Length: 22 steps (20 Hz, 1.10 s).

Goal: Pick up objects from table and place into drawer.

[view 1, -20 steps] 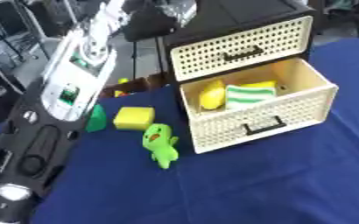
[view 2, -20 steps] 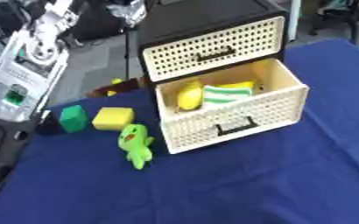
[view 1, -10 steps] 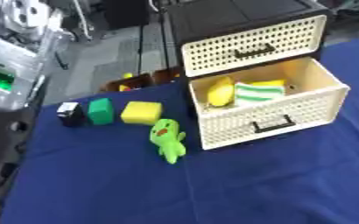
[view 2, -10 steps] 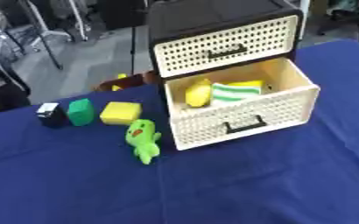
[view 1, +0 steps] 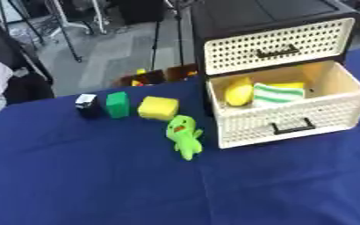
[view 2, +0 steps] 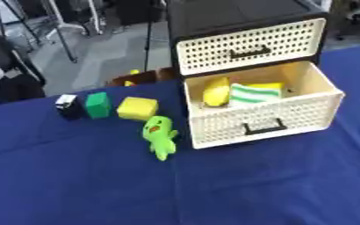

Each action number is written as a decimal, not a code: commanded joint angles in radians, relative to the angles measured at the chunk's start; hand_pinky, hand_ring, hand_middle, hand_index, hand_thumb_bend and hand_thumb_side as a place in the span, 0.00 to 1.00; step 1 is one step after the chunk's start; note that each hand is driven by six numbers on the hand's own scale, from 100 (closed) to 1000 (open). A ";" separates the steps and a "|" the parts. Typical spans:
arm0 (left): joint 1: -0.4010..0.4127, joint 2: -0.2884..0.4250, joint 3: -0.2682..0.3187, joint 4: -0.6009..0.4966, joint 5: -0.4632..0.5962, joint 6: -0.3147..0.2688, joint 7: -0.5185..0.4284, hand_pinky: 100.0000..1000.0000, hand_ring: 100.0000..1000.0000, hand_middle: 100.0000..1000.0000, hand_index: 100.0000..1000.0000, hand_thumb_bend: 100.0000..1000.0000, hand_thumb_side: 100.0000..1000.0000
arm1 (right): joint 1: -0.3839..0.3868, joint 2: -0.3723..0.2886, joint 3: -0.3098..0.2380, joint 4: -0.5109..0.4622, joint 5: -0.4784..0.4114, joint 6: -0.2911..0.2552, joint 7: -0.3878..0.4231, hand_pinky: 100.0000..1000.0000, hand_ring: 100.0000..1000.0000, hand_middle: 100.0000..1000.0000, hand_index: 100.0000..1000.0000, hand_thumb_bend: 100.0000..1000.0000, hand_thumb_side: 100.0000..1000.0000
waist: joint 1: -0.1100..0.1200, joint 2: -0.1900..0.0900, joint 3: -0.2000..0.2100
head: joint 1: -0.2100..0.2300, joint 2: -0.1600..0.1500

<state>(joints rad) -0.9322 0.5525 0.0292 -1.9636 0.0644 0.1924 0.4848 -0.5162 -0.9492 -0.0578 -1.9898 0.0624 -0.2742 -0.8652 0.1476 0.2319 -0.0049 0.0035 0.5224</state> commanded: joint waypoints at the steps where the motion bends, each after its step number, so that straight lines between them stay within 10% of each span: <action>1: 0.033 0.082 0.030 -0.035 0.042 -0.064 0.067 0.32 0.51 0.57 0.80 0.56 0.69 | 0.006 -0.050 -0.018 -0.010 0.015 -0.011 -0.011 0.51 0.62 0.55 0.75 0.00 0.90 | -0.016 -0.020 0.011 | -0.011 0.014; 7: 0.169 0.151 0.036 -0.036 0.036 -0.197 0.089 0.42 0.62 0.69 0.89 0.57 0.76 | 0.047 -0.109 -0.025 -0.010 0.060 0.001 0.032 0.52 0.62 0.55 0.74 0.00 0.93 | -0.033 -0.013 0.029 | -0.033 0.018; 22: 0.424 0.223 0.044 -0.036 0.026 -0.262 0.098 0.38 0.59 0.68 0.91 0.55 0.84 | 0.157 -0.274 0.035 -0.010 0.147 0.056 0.361 0.52 0.61 0.56 0.74 0.00 1.00 | -0.053 0.013 0.033 | -0.033 -0.024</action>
<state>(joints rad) -0.5017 0.7322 0.0540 -1.9874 0.0973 -0.0615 0.5827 -0.3520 -1.1770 -0.0179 -1.9899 0.2005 -0.2225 -0.5383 0.1017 0.2596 0.0262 -0.0283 0.5119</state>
